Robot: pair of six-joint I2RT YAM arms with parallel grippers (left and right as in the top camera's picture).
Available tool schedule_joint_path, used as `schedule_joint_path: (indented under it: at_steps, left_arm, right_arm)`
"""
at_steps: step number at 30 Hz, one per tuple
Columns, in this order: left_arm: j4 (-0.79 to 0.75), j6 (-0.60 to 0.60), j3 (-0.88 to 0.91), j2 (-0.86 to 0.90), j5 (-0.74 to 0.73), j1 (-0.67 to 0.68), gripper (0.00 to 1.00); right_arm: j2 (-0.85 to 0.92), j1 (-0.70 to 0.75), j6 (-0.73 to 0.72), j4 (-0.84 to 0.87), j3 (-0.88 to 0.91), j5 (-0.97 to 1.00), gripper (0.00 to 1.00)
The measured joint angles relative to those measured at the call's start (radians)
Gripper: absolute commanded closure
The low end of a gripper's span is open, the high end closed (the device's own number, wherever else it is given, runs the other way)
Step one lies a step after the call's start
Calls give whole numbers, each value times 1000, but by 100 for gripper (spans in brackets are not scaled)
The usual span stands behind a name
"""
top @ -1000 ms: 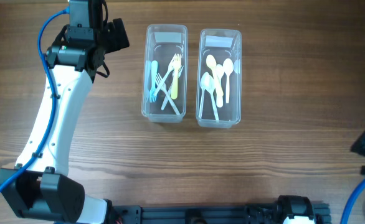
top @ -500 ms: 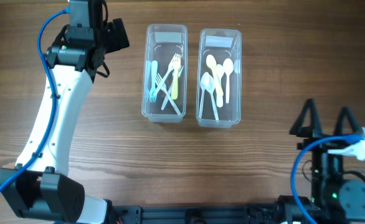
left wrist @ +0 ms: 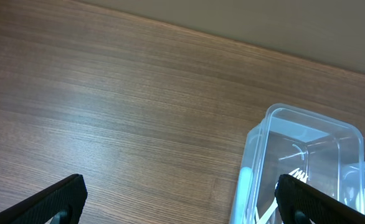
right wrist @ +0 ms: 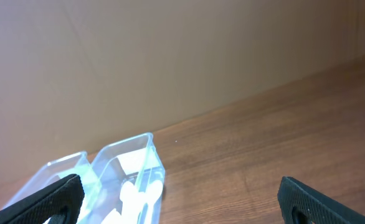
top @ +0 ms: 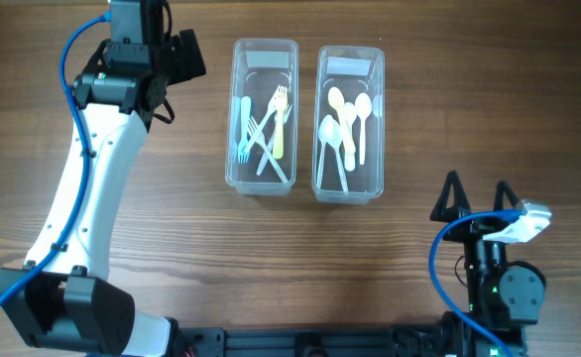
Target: Pack container
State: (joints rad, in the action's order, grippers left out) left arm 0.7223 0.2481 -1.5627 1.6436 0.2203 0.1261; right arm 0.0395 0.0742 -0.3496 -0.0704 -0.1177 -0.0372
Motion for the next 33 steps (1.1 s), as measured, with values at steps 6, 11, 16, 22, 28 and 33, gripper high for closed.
schedule_joint_path:
  at_steps: [6, 11, 16, 22, 28, 33]
  left_arm:
    - [1, 0, 0, 0, 0, 0, 0]
    - [1, 0, 0, 0, 0, 0, 0]
    - [0, 0, 0, 0, 0, 0, 0]
    - [1, 0, 0, 0, 0, 0, 0]
    - [1, 0, 0, 0, 0, 0, 0]
    - [1, 0, 0, 0, 0, 0, 0]
  right_arm:
    - [-19, 0, 84, 4, 14, -27, 0]
    - [-21, 0, 113, 47, 64, -46, 0]
    - [-21, 0, 148, 68, 112, -69, 0]
    - [-22, 0, 258, 75, 112, -87, 0]
    - [-22, 0, 364, 76, 112, -101, 0]
    - [-22, 0, 382, 76, 112, -101, 0]
